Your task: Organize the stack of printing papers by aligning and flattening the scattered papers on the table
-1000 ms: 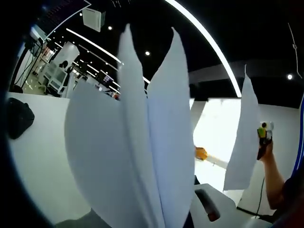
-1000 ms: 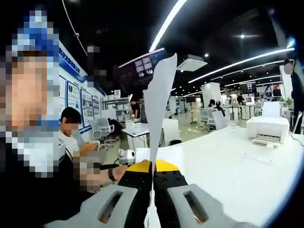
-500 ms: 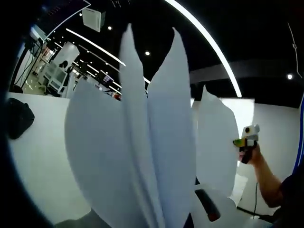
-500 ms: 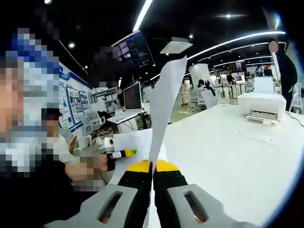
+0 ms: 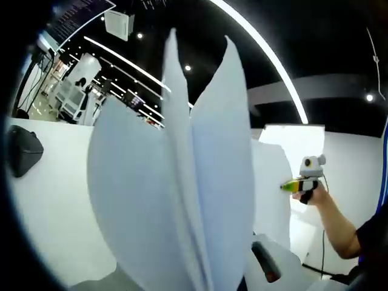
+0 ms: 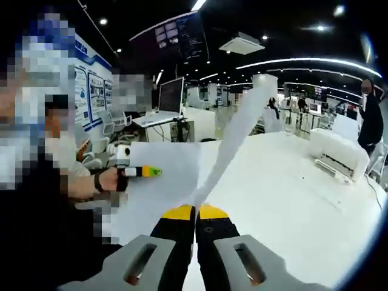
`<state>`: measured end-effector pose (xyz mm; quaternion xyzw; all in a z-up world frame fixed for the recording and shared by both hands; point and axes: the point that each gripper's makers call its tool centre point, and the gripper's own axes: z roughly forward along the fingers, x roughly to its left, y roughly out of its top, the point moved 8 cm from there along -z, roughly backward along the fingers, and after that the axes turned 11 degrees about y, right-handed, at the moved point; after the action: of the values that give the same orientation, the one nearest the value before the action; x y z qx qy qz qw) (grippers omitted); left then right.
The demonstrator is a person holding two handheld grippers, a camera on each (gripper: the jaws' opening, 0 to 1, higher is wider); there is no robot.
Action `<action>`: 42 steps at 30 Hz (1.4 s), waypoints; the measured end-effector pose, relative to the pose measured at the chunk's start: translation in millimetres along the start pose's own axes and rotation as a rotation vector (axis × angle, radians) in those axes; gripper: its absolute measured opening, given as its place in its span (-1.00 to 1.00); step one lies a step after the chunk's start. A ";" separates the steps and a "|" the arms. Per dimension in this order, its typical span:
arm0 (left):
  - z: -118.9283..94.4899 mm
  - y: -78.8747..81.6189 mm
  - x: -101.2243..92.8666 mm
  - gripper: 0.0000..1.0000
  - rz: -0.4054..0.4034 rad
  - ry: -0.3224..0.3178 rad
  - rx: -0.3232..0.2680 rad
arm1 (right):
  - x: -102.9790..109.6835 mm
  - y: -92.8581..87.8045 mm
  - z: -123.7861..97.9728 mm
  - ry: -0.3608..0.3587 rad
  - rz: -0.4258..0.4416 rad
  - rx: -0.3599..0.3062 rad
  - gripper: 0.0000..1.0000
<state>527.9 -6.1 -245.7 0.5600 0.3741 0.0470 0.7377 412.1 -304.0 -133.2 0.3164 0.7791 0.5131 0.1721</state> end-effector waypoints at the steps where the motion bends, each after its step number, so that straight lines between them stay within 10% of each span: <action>1: -0.1 0.1 0.2 -0.87 -0.001 0.001 0.000 | -1.7 -0.2 2.3 -0.009 -0.013 0.025 -1.00; 15: 0.5 0.9 0.8 -0.86 -0.004 -0.001 -0.002 | 8.0 11.1 5.9 0.128 -0.131 -0.024 -1.00; 42: 0.4 0.0 0.2 -0.85 -0.005 -0.011 0.006 | -32.1 13.0 37.7 0.252 -0.185 0.137 -1.00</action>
<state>528.3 -6.4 -245.7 0.5616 0.3715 0.0410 0.7382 462.3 -295.9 -138.8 0.1876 0.8534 0.4765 0.0975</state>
